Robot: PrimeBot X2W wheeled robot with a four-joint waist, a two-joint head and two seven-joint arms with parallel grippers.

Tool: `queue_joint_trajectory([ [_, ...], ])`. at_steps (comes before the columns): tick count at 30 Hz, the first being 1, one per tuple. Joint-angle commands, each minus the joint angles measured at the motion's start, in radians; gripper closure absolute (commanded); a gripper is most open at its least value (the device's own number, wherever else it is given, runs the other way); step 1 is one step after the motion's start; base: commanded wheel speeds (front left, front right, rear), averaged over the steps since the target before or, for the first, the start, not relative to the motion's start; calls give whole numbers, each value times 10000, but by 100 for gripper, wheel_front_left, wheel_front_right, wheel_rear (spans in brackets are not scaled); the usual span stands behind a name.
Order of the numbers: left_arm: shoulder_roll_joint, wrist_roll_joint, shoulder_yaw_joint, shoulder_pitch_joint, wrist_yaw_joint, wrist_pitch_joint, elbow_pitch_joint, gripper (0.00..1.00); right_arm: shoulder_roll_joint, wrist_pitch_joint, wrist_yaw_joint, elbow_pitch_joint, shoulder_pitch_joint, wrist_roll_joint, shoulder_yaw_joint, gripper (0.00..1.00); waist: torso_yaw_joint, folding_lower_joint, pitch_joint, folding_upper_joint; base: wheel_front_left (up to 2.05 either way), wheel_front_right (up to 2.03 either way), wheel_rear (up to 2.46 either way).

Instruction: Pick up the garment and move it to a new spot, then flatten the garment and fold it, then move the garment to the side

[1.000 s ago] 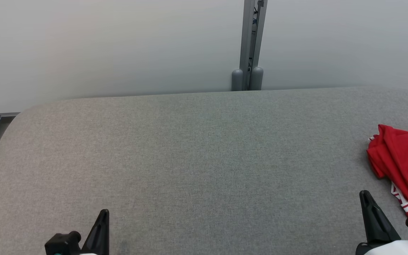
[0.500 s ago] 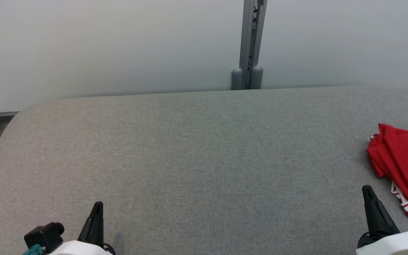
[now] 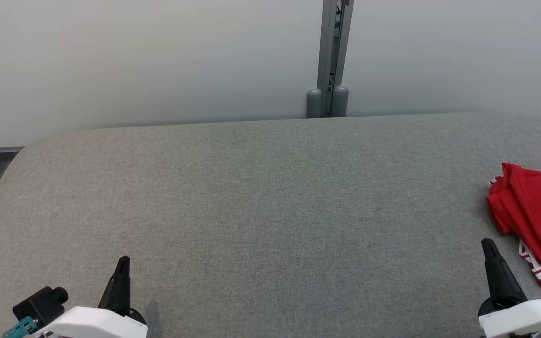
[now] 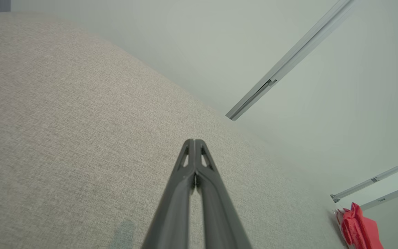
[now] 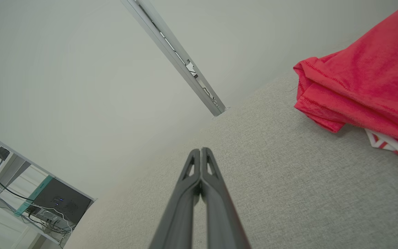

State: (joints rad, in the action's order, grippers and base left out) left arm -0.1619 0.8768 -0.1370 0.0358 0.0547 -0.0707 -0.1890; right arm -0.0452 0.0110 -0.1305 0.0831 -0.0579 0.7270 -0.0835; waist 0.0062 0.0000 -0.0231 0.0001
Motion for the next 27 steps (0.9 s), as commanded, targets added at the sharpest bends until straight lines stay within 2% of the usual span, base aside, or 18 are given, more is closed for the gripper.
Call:
queue_joint_trajectory([
  [1,-23,335,164,-314,-99,70,84,100,-80,60,-2,-37,281,395,-47,100,-1,0,4,-1,0,0,0],
  [27,341,3082,992,-789,-780,688,-144,100,-83,442,-3,592,834,3624,-160,100,-19,0,81,-1,0,0,0],
])
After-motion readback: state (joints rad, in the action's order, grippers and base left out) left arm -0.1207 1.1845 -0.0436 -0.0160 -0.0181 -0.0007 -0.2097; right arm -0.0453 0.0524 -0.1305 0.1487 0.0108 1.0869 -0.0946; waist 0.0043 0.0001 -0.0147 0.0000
